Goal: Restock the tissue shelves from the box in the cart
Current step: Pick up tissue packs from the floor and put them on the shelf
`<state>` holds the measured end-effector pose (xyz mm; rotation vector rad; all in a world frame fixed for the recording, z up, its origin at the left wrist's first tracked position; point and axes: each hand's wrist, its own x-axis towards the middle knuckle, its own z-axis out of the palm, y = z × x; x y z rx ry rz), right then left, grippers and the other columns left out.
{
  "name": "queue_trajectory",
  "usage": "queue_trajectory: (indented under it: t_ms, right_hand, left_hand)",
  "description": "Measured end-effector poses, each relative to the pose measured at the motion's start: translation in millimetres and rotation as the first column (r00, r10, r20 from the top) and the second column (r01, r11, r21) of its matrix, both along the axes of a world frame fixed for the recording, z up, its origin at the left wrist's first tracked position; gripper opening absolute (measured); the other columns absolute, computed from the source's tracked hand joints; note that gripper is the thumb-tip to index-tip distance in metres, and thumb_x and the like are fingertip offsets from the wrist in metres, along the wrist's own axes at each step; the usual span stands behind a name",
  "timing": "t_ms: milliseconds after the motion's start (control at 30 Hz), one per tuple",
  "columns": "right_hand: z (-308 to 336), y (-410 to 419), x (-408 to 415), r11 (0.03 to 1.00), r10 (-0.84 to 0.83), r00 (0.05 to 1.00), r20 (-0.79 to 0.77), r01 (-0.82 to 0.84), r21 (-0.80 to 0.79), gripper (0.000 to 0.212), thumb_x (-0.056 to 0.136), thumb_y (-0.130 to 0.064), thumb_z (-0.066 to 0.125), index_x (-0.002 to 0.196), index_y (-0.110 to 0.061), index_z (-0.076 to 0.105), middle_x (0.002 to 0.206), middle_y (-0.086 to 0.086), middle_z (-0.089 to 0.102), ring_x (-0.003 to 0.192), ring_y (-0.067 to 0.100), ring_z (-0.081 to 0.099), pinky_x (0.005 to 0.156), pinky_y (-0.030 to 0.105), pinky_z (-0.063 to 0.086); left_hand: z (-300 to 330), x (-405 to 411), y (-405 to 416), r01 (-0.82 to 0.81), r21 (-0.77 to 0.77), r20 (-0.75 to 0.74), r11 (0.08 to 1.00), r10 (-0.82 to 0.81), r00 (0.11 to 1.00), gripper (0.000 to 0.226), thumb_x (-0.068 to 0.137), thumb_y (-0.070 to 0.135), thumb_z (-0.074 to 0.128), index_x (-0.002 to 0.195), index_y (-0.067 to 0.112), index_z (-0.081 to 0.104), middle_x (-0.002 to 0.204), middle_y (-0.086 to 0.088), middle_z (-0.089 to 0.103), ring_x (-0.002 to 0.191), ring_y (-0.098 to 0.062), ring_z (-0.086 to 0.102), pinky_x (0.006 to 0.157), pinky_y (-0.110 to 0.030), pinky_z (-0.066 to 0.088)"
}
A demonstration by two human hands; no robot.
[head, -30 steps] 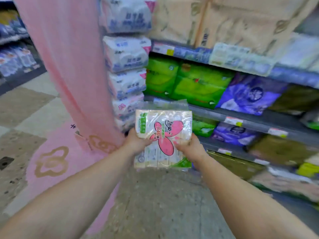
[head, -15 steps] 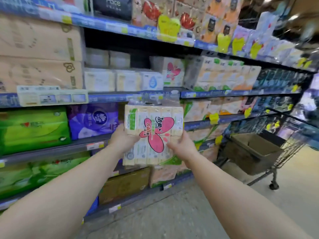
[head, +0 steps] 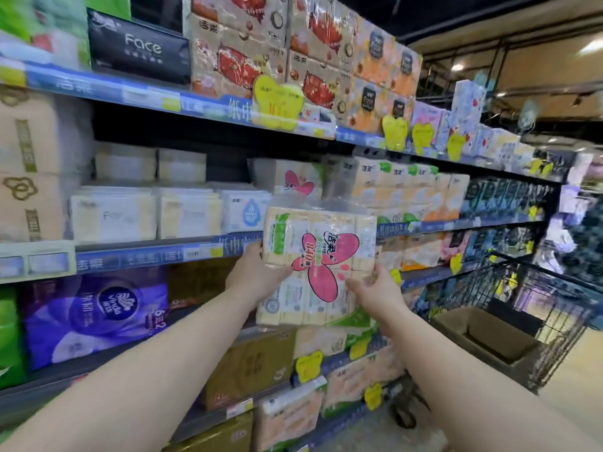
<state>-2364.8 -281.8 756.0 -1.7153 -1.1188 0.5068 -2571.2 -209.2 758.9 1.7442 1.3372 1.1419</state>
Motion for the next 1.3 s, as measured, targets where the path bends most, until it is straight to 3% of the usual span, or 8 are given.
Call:
queue_trajectory:
  t_ms: [67, 167, 300, 400, 533, 767, 1067, 1300]
  right_hand:
    - [18.5, 32.3, 17.4, 0.999, 0.0, 1.0, 0.022, -0.001, 0.035, 0.057, 0.089, -0.026, 0.065, 0.14, -0.02, 0.038, 0.123, 0.0, 0.058, 0.106, 0.021, 0.055, 0.092, 0.036, 0.047]
    - [44.1, 80.9, 43.9, 0.997, -0.024, 0.999, 0.032, 0.022, 0.075, 0.072, 0.089, -0.024, 0.065, 0.149, -0.016, 0.026, 0.144, 0.002, 0.046, 0.129, 0.025, 0.047, 0.107, 0.042, 0.04]
    - [58.2, 138.9, 72.4, 0.999, 0.001, 0.993, 0.121, -0.007, 0.053, 0.061, 0.091, -0.02, 0.06, 0.142, -0.004, 0.031, 0.123, 0.002, 0.059, 0.125, 0.023, 0.051, 0.11, 0.04, 0.038]
    - [63.5, 177.6, 94.4, 0.994, -0.046, 0.985, 0.165, 0.03, 0.101, 0.065, 0.082, -0.035, 0.064, 0.138, -0.014, 0.038, 0.119, 0.003, 0.062, 0.114, 0.025, 0.058, 0.098, 0.047, 0.047]
    - [96.5, 223.2, 114.7, 0.981, 0.023, 0.968, 0.25, -0.07, 0.182, 0.067, 0.086, -0.035, 0.065, 0.145, -0.024, 0.035, 0.122, -0.006, 0.057, 0.114, 0.017, 0.054, 0.096, 0.036, 0.044]
    - [121.1, 309.3, 154.9, 0.921, 0.187, 0.872, 0.453, -0.316, 0.226, 0.064, 0.087, -0.034, 0.065, 0.143, -0.035, 0.034, 0.123, -0.005, 0.063, 0.112, 0.02, 0.059, 0.083, 0.032, 0.048]
    - [116.5, 342.8, 183.8, 0.824, 0.21, 0.719, 0.663, -0.495, 0.276, 0.066, 0.089, -0.041, 0.06, 0.146, -0.037, 0.026, 0.121, 0.002, 0.06, 0.103, 0.027, 0.06, 0.065, 0.031, 0.039]
    - [127.0, 331.2, 178.1, 0.739, 0.002, 0.57, 0.821, -0.554, 0.383, 0.067, 0.092, -0.031, 0.057, 0.15, -0.029, 0.024, 0.134, 0.005, 0.052, 0.111, 0.032, 0.054, 0.071, 0.038, 0.044]
  left_hand:
    - [11.5, 18.0, 34.3, 0.025, 0.009, 0.032, 1.0, -0.026, 0.999, 0.054, 0.068, 0.049, 0.077, 0.111, 0.03, 0.05, 0.104, 0.011, 0.065, 0.094, -0.014, 0.064, 0.086, -0.04, 0.053]
    - [32.6, 46.1, 85.1, 0.06, 0.021, 0.081, 0.998, -0.061, 0.995, 0.05, 0.073, 0.044, 0.073, 0.115, 0.031, 0.05, 0.105, 0.011, 0.066, 0.092, -0.013, 0.063, 0.086, -0.036, 0.053]
    - [52.4, 75.6, 138.8, 0.081, 0.042, 0.075, 0.996, -0.084, 0.994, 0.033, 0.082, 0.025, 0.063, 0.11, 0.034, 0.05, 0.102, 0.011, 0.064, 0.085, -0.008, 0.059, 0.066, -0.025, 0.045]
    - [50.8, 92.2, 167.9, 0.045, 0.086, 0.086, 0.995, -0.053, 0.995, 0.026, 0.083, 0.024, 0.064, 0.1, 0.038, 0.05, 0.1, 0.014, 0.064, 0.091, -0.013, 0.061, 0.078, -0.03, 0.049]
    - [49.0, 113.9, 204.5, -0.069, 0.107, 0.229, 0.992, 0.043, 0.973, 0.034, 0.085, 0.026, 0.066, 0.107, 0.038, 0.043, 0.092, 0.023, 0.057, 0.092, -0.013, 0.061, 0.088, -0.037, 0.051]
    - [36.3, 161.3, 242.6, -0.391, 0.095, 0.384, 0.916, 0.328, 0.863, 0.044, 0.086, 0.018, 0.067, 0.118, 0.017, 0.038, 0.091, 0.014, 0.054, 0.076, -0.005, 0.053, 0.06, -0.023, 0.039]
    - [28.1, 193.6, 255.5, -0.563, 0.08, 0.43, 0.823, 0.481, 0.764, 0.036, 0.085, 0.019, 0.07, 0.111, 0.02, 0.046, 0.109, 0.004, 0.062, 0.101, -0.018, 0.06, 0.081, -0.029, 0.045]
    - [22.7, 201.3, 254.4, -0.61, 0.048, 0.561, 0.791, 0.484, 0.672, 0.034, 0.077, 0.014, 0.077, 0.101, 0.016, 0.053, 0.1, -0.003, 0.067, 0.091, -0.021, 0.065, 0.08, -0.035, 0.053]
